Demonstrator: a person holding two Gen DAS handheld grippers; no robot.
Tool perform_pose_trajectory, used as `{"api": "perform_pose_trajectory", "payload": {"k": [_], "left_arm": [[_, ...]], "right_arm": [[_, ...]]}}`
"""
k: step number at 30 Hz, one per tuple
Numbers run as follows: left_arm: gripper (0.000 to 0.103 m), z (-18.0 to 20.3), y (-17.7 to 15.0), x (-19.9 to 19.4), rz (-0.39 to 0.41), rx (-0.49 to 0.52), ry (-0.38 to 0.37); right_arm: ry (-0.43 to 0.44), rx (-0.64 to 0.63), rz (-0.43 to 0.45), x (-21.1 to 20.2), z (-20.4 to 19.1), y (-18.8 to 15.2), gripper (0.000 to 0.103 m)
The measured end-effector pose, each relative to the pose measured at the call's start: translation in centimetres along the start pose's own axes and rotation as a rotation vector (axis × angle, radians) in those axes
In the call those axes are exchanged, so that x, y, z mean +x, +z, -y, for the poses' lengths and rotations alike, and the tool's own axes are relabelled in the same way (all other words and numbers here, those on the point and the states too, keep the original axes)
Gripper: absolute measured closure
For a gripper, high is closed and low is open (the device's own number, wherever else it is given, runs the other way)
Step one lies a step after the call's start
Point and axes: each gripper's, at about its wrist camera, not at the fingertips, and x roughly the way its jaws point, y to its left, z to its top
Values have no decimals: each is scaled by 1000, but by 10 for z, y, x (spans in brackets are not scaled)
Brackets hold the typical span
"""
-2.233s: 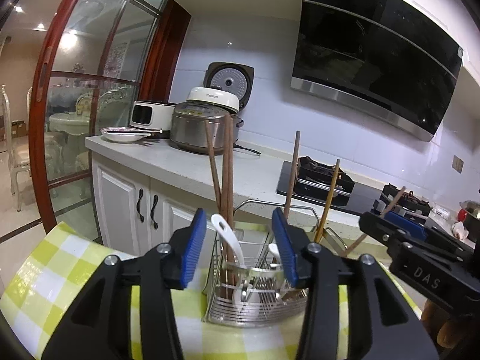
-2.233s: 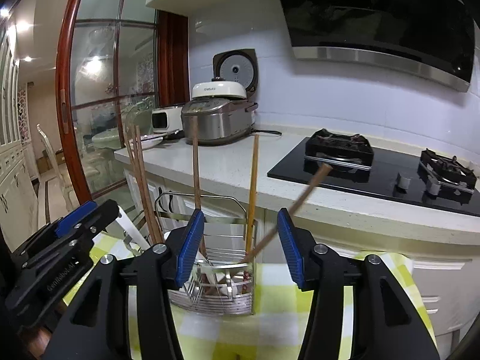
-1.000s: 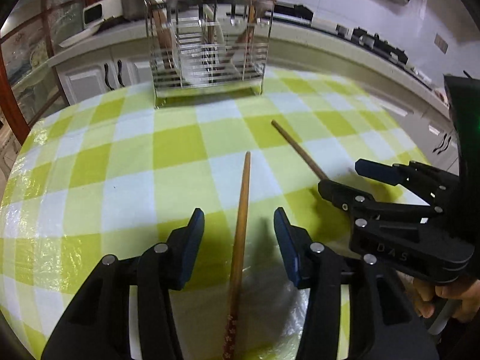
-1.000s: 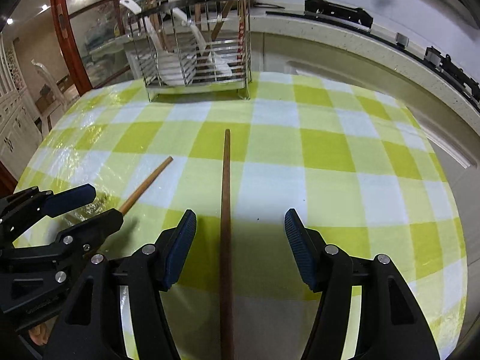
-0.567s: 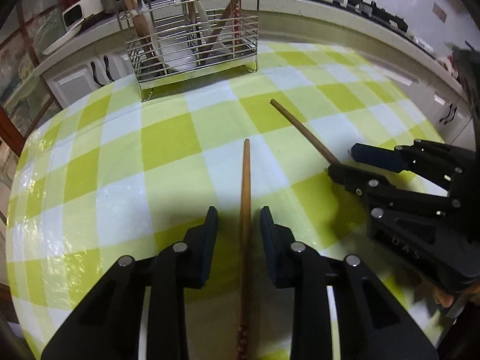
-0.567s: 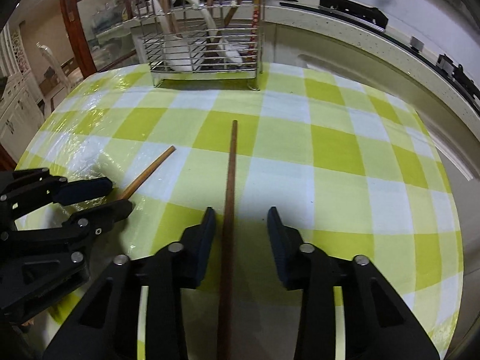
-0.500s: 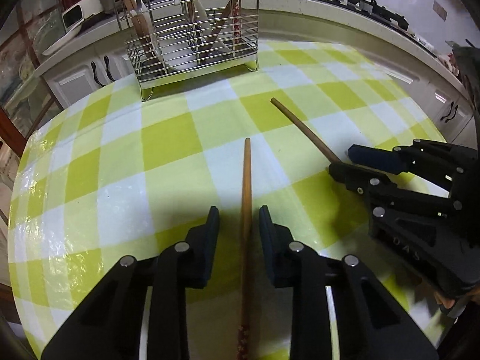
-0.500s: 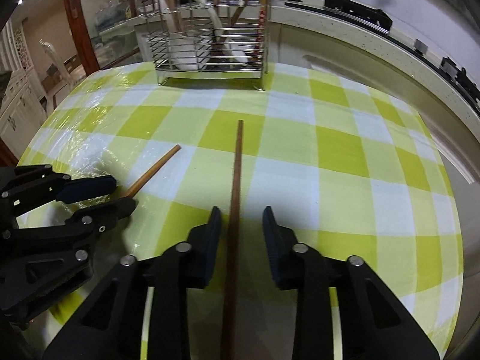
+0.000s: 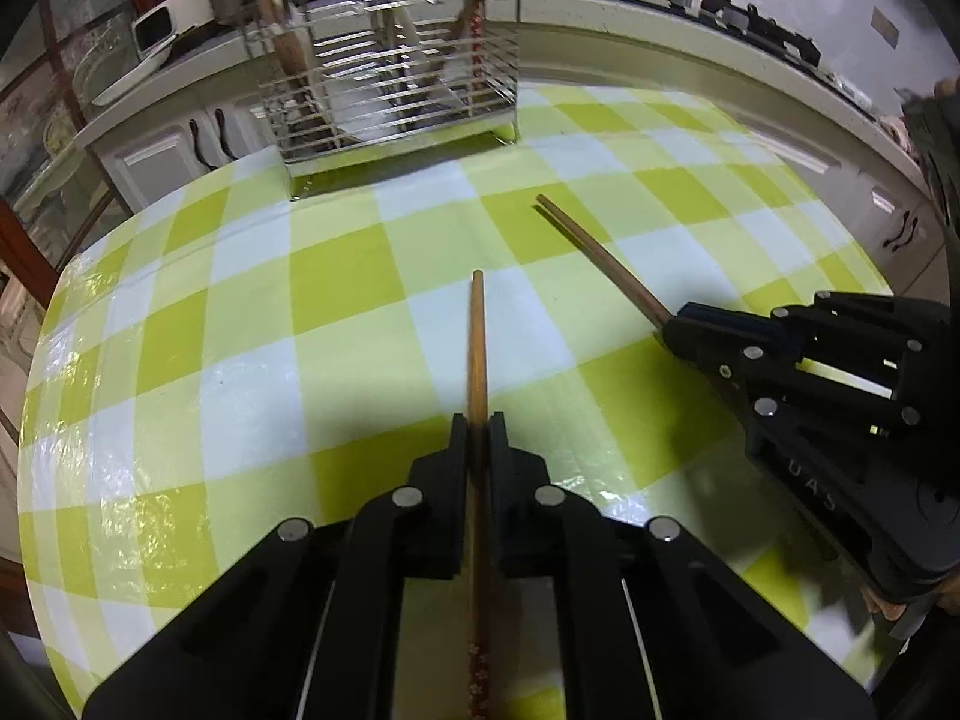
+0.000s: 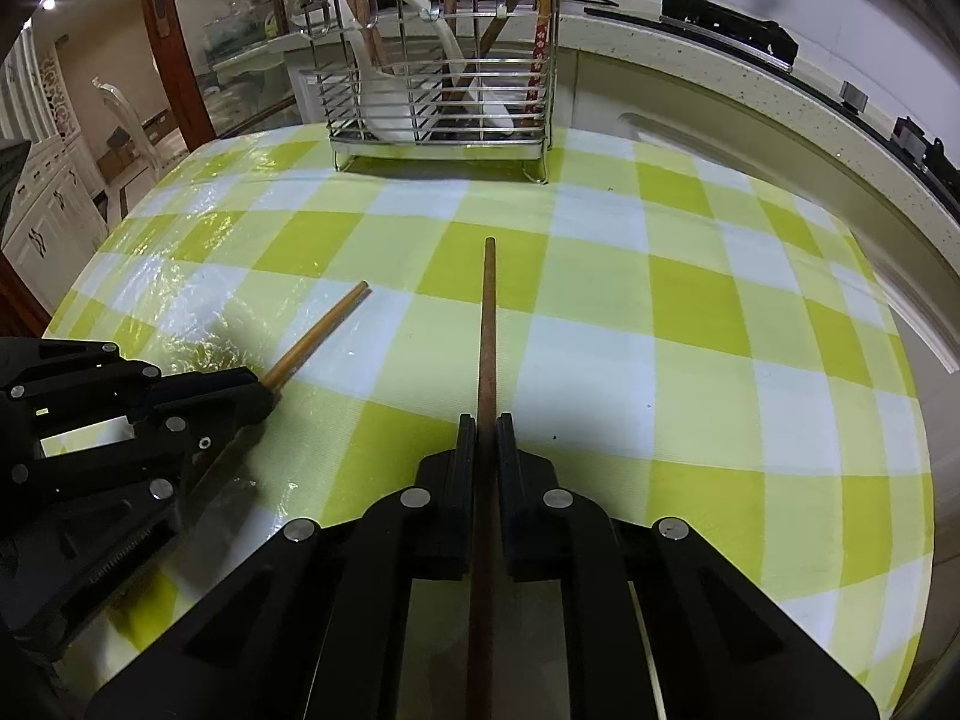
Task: Organize utensils
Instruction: 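Close the left tool on a brown chopstick while the right tool grasps another, then lift both held chopsticks upright and carry them over the wire rack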
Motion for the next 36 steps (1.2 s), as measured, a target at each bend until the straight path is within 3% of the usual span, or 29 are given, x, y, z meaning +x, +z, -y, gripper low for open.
{"api": "perform_pose_trajectory", "payload": {"k": [21,36], "left_arm": [[96,-47,9,-69,292,-209,97],[96,-63,27,-117,488,-258,134]], "right_arm": [[63,-70,235,-48,-22,38,95],[71,-85,385,-77,-22,77,95]]}}
